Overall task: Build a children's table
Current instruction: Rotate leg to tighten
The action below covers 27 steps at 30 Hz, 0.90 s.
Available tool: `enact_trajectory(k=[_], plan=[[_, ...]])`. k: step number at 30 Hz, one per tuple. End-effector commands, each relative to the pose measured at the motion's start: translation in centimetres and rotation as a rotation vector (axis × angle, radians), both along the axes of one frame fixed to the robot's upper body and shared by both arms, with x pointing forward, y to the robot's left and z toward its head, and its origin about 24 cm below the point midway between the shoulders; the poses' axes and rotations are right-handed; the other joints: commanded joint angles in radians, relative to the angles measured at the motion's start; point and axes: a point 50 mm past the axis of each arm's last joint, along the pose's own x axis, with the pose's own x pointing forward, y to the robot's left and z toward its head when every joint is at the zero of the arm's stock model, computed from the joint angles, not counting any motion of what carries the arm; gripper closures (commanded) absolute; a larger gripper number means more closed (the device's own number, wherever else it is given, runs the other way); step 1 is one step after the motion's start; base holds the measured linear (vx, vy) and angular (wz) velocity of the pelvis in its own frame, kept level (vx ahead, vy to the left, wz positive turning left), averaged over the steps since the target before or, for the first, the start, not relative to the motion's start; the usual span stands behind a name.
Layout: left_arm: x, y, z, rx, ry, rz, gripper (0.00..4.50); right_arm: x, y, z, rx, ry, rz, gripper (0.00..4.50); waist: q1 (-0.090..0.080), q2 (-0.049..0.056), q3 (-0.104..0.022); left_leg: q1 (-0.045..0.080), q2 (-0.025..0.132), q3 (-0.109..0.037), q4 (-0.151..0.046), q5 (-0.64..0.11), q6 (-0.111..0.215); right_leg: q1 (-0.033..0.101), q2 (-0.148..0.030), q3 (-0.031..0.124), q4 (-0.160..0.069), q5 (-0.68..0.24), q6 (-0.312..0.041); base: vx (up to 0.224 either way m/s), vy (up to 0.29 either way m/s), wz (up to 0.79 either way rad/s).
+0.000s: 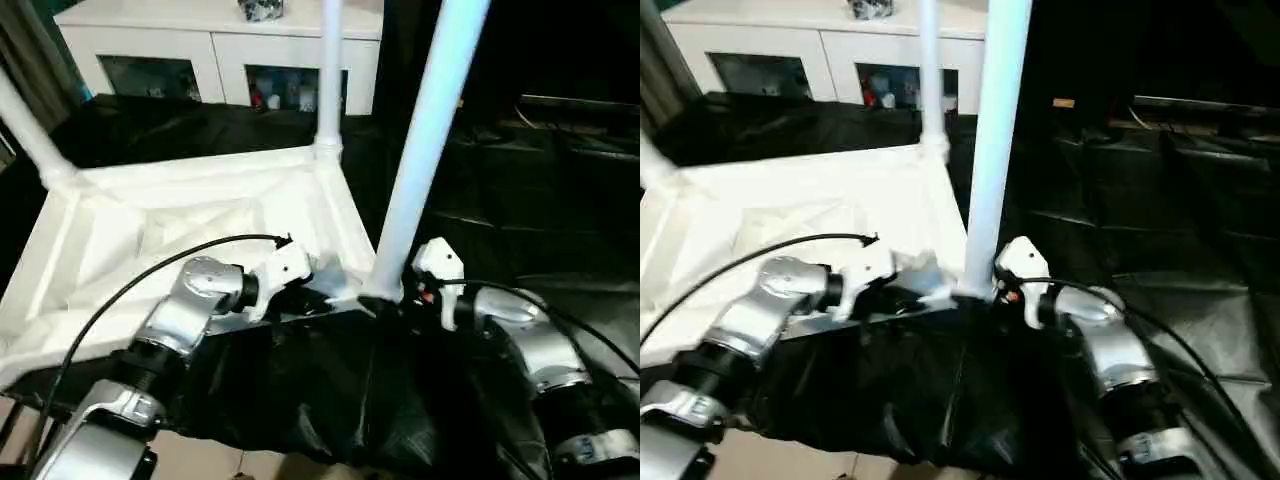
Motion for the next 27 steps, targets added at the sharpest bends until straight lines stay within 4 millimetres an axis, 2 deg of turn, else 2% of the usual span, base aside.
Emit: enact_trajectory(k=[1, 2, 4, 5, 9, 16, 18, 19, 20, 21, 23, 26, 27], plan=[[-0.3, -0.7, 0.4, -0.03, -0.012, -0.055, 4.5, -0.8, 1.4, -0.6, 0.006, 0.057, 0.131, 1.12, 0.0, -0.009, -0.054, -0.012, 0.046, -0.006, -0.064, -0.106, 0.104, 0.058, -0.068, 0.036, -0.069, -0.117, -0.285, 0.0, 0.0, 0.0], [-0.3, -0.6, 0.4, -0.025, -0.004, -0.065, 4.5, -0.9, 1.5, -0.5, 0.007, 0.06, 0.147, 1.2, 0.001, -0.012, -0.054, -0.013, 0.046, -0.005, -0.062, -0.093, 0.109, 0.058, -0.068, 0.036, -0.066, -0.093, -0.289, 0.0, 0.0, 0.0], [-0.5, -0.3, 0.3, -0.017, 0.009, -0.08, 4.5, -1.0, 1.7, -0.5, 0.017, 0.071, 0.172, 1.49, 0.004, -0.009, -0.054, -0.012, 0.048, -0.004, -0.061, -0.077, 0.116, 0.057, -0.068, 0.034, -0.063, -0.066, -0.3, 0.0, 0.0, 0.0], [-0.5, -0.2, 0.3, -0.013, 0.011, -0.084, 4.5, -1.1, 1.7, -0.4, 0.022, 0.075, 0.182, 1.5, 0.004, -0.009, -0.055, -0.012, 0.048, -0.003, -0.061, -0.075, 0.116, 0.057, -0.068, 0.034, -0.062, -0.061, -0.302, 0.0, 0.0, 0.0], [-0.7, 0.0, 0.3, -0.005, 0.021, -0.098, 4.5, -1.6, 1.9, -0.5, 0.026, 0.094, 0.223, 1.82, 0.006, -0.009, -0.052, -0.012, 0.049, -0.004, -0.063, -0.09, 0.108, 0.057, -0.07, 0.034, -0.064, -0.092, -0.299, 0.0, 0.0, 0.0], [-0.6, -0.2, 0.2, -0.007, 0.016, -0.09, 4.5, -1.8, 2.0, -0.7, 0.041, 0.112, 0.222, 1.89, 0.006, -0.007, -0.052, -0.012, 0.048, -0.005, -0.064, -0.095, 0.093, 0.057, -0.069, 0.035, -0.066, -0.098, -0.292, 0.0, 0.0, 0.0], [-0.2, -0.4, 0.1, -0.003, -0.008, -0.046, 4.5, -1.6, 2.2, -0.7, 0.086, 0.107, 0.151, 1.89, 0.007, -0.006, -0.051, -0.011, 0.048, -0.004, -0.065, -0.102, 0.092, 0.056, -0.069, 0.036, -0.069, -0.102, -0.292, 0.0, 0.0, 0.0], [0.5, -0.6, -0.1, 0.006, -0.048, 0.039, 4.5, -0.9, 2.5, -0.5, 0.138, 0.091, 0.041, 1.89, 0.006, -0.007, -0.05, -0.012, 0.047, -0.004, -0.066, -0.106, 0.088, 0.056, -0.068, 0.036, -0.069, -0.112, -0.29, 0.0, 0.0, 0.0], [0.7, -0.7, -0.1, 0.007, -0.057, 0.064, 4.5, -0.7, 2.6, -0.6, 0.147, 0.083, 0.002, 1.89, 0.004, -0.007, -0.046, -0.009, 0.047, -0.006, -0.069, -0.13, 0.075, 0.051, -0.069, 0.036, -0.076, -0.158, -0.281, 0.0, 0.0, 0.0], [1.0, -0.9, -0.1, 0.006, -0.075, 0.101, 4.5, -0.3, 2.8, -0.8, 0.152, 0.08, -0.082, 1.89, 0.002, -0.008, -0.046, -0.009, 0.045, -0.006, -0.069, -0.137, 0.067, 0.052, -0.069, 0.036, -0.079, -0.184, -0.272, 0.0, 0.0, 0.0], [1.5, -1.5, -0.1, -0.005, -0.094, 0.158, 4.5, 0.0, 3.1, -1.1, 0.149, 0.065, -0.169, 1.93, -0.002, -0.009, -0.044, -0.007, 0.043, -0.008, -0.074, -0.168, 0.035, 0.049, -0.07, 0.037, -0.088, -0.29, -0.236, 0.0, 0.0, 0.0], [1.8, -2.5, 0.0, -0.029, -0.107, 0.207, 4.5, 0.4, 3.6, -1.5, 0.153, 0.054, -0.265, 1.93, -0.003, -0.009, -0.044, -0.008, 0.043, -0.01, -0.076, -0.173, 0.028, 0.048, -0.069, 0.038, -0.089, -0.309, -0.218, 0.0, 0.0, 0.0], [1.9, -4.1, 0.1, -0.053, -0.114, 0.237, 4.5, 0.7, 4.6, -2.1, 0.147, 0.052, -0.4, 1.93, -0.002, -0.009, -0.046, -0.008, 0.043, -0.009, -0.074, -0.16, 0.029, 0.048, -0.07, 0.04, -0.088, -0.284, -0.215, 0.0, 0.0, 0.0]])
